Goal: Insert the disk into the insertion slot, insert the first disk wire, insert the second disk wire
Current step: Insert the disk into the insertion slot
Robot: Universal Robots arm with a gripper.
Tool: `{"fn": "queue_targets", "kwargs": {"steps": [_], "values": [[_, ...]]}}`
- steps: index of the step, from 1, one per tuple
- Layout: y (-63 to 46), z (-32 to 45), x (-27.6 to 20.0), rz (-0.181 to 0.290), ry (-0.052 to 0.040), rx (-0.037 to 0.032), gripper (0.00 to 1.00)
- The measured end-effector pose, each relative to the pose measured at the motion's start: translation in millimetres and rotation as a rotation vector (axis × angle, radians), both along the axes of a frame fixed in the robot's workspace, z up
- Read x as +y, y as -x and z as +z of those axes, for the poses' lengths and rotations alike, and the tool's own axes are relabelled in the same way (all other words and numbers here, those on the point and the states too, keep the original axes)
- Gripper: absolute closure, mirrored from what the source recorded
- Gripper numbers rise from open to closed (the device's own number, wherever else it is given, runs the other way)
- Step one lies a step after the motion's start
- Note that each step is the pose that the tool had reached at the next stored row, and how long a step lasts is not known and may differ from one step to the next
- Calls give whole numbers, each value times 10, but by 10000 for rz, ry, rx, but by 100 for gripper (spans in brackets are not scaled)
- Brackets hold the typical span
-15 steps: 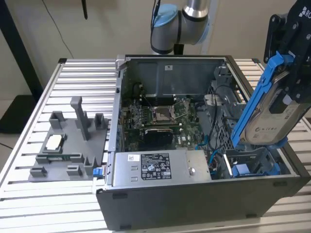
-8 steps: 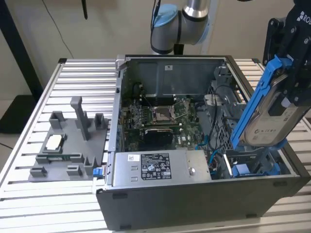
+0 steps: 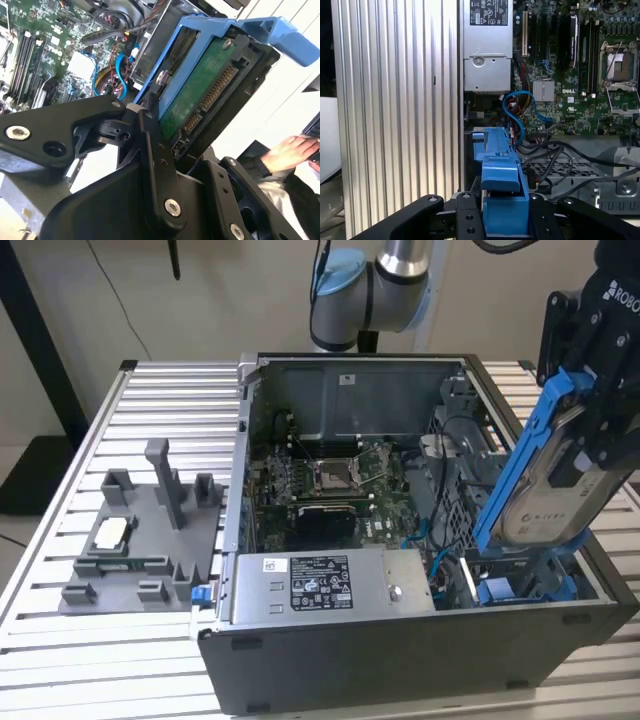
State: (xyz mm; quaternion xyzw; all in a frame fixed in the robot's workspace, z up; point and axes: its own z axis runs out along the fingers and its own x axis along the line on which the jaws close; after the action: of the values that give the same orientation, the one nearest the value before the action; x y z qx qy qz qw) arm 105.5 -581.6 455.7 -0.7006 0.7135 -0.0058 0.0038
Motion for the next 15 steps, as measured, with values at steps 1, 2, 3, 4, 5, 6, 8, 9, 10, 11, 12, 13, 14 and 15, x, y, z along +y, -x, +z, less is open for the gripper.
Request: {"fn": "queue_targets", "kwargs": {"steps": [1,2,3,4,5,6,8,9,10,11,12,13,14,15], "values": [[0,0,0,0,0,0,67],[0,-1,0,0,-2,0,67],[0,-3,0,0,-4,0,67],[0,-3,1,0,-4,0,67],[0,-3,2,0,-3,0,67],[0,-3,3,0,-3,0,67],[0,-6,5,0,-13,0,67],[0,-9,7,0,-21,0,67],[0,-11,9,0,-22,0,67],[0,-15,10,0,-29,0,67],[0,-21,11,0,-40,0,67],[0,-28,13,0,-54,0,67],[0,-37,13,0,-75,0,67],[0,-50,14,0,-113,0,67]]}}
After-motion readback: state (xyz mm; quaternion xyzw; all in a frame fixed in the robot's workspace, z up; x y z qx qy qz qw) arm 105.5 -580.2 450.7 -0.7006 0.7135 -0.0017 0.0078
